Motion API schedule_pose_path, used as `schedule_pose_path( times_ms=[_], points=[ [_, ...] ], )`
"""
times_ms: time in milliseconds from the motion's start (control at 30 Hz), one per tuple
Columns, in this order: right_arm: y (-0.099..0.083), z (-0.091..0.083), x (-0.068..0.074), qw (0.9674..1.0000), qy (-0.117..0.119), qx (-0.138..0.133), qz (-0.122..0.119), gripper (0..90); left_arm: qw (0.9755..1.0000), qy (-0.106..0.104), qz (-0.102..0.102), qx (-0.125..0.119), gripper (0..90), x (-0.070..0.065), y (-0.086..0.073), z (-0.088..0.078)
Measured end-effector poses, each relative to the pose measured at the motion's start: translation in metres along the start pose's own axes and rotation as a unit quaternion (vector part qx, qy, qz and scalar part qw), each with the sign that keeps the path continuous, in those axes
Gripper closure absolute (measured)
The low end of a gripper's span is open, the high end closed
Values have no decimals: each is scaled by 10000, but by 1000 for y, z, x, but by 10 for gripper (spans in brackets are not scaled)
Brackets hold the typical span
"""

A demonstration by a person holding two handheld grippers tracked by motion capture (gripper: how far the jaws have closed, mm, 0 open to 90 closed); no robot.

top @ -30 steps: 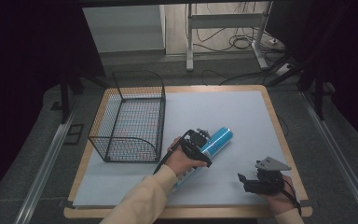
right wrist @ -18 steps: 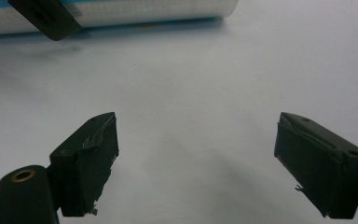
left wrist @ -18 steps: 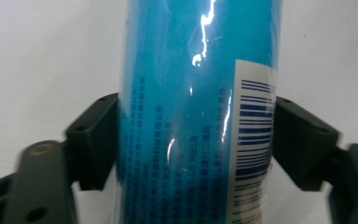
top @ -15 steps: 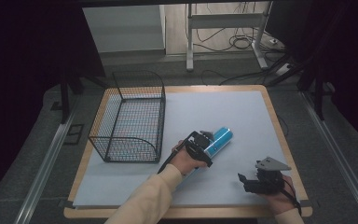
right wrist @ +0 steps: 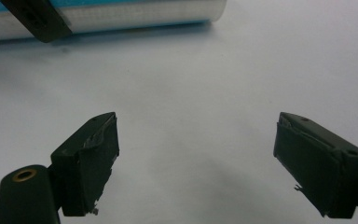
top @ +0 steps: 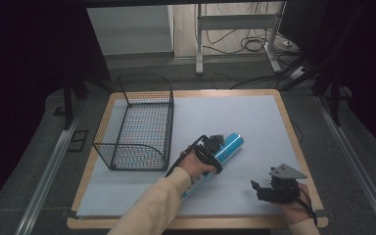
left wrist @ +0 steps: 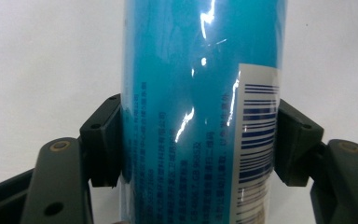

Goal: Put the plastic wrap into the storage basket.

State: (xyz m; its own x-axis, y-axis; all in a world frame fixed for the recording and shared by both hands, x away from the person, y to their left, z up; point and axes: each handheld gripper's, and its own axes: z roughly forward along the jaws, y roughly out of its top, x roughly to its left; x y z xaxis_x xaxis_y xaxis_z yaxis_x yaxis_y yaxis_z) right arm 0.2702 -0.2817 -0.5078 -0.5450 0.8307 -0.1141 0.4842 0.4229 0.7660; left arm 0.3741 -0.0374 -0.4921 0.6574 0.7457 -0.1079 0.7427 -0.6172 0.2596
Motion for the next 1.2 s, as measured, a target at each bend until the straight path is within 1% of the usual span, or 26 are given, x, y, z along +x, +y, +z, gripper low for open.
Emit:
schedule_pose_path(
  times_ms=[100, 133, 200, 300, 400, 433, 467, 567, 700, 800, 867, 933, 967, 1000, 1033, 1200],
  points=[
    [0, 0, 0, 10000, -13, 2, -4, 145, 10000, -24, 22, 10, 310, 2, 0, -1],
    [0, -1, -1, 10000, -26, -16, -6, 145, 10000, 18, 4, 4, 311, 3, 0, -1],
    [0, -1, -1, 10000, -32, -31, 18, 145, 10000, 33, -5, 6, 311, 4, -1, -4],
    [0, -1, -1, 10000, -52, -39, 15, 145, 10000, -12, -23, -46, 312, 6, -1, -8],
    [1, -1, 0, 10000, -89, -38, 18, 145, 10000, -48, 83, -18, 312, 7, -2, -13],
    [1, -1, 0, 10000, -89, -38, 18, 145, 10000, -48, 83, -18, 311, 7, -2, -13],
    [1, -2, -1, 9999, -110, -43, 25, 145, 9999, -57, 81, -70, 311, 7, -2, -15],
    [0, -2, -2, 9999, -123, -47, 42, 145, 9998, -119, 89, -93, 312, 8, -2, -21],
    [0, -2, -3, 9999, -138, -51, 50, 145, 9998, -106, 84, -145, 312, 8, -2, -28],
    [0, -3, -2, 9999, -128, -61, 52, 145, 9998, -123, 95, -121, 312, 8, -2, -32],
    [0, -3, -2, 9999, -133, -66, 49, 145, 9997, -95, 104, -180, 312, 9, -2, -37],
    [0, -3, -3, 9999, -137, -68, 50, 145, 9997, -109, 100, -211, 312, 10, -2, -42],
    [0, -3, -3, 9999, -150, -61, 54, 145, 9995, -124, 84, -268, 312, 12, -2, -46],
    [0, -3, -3, 9999, -150, -61, 54, 145, 9995, -124, 84, -268, 312, 12, -2, -46],
    [0, -2, -3, 9998, -166, -47, 59, 145, 9994, -134, 70, -300, 312, 13, -3, -51],
    [0, -2, -3, 9998, -181, -45, 78, 145, 9993, -97, 66, -366, 313, 16, -3, -63]
  ],
)
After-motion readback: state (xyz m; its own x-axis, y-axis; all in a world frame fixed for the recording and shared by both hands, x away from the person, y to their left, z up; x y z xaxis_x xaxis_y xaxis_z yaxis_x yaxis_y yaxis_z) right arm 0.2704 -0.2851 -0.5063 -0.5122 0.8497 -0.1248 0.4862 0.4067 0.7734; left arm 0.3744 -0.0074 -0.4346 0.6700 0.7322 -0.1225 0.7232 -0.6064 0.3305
